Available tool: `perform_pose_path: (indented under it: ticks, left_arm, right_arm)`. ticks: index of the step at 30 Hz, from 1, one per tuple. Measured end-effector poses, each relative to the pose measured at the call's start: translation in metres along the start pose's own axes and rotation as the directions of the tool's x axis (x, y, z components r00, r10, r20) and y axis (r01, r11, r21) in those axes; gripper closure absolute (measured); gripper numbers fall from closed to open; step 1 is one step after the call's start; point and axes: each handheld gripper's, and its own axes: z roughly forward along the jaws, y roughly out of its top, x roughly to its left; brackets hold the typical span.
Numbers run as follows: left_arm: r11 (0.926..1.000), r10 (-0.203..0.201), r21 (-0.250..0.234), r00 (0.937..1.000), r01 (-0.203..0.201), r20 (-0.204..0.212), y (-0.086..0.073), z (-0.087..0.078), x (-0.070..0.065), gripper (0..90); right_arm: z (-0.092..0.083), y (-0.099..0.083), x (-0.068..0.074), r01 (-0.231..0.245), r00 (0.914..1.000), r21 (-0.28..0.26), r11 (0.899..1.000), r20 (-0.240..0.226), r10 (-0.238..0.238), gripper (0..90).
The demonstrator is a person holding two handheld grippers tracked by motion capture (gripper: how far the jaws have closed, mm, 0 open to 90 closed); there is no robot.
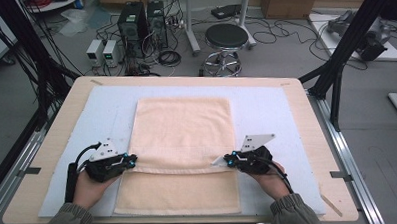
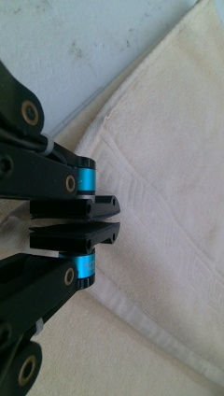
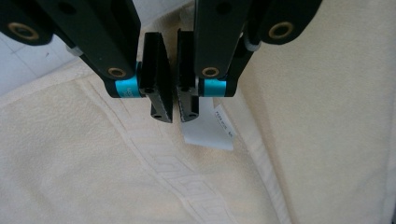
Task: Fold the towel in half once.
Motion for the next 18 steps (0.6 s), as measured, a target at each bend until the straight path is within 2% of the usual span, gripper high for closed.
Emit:
perform_pose_path:
  ticks: [3, 7, 10, 18]
  left_arm:
    - [1.0, -0.003, -0.008, 1.0, 0.003, 0.0, 0.0, -0.004, -0.001, 85.0]
    - [0.9998, -0.003, -0.02, 1.0, 0.002, -0.005, 0.002, -0.012, -0.002, 85.0]
    - [0.9997, 0.012, -0.023, 0.9999, -0.012, -0.011, 0.004, -0.02, -0.005, 85.0]
    - [0.9985, 0.052, -0.015, 0.9986, -0.052, 0.003, 0.003, -0.05, -0.027, 85.1]
  right_arm:
    - [-0.003, 0.002, 0.002, -0.011, 0.9999, -0.008, 1.0, -0.007, 0.011, 85.0]
    - [-0.009, 0.006, 0.004, -0.005, 0.9998, -0.032, 0.999, -0.021, 0.005, 85.0]
    - [-0.014, 0.011, 0.009, 0.012, 0.9996, -0.028, 1.0, -0.026, -0.013, 85.0]
    - [-0.033, 0.026, 0.032, 0.076, 0.9955, -0.029, 0.997, -0.054, -0.077, 85.0]
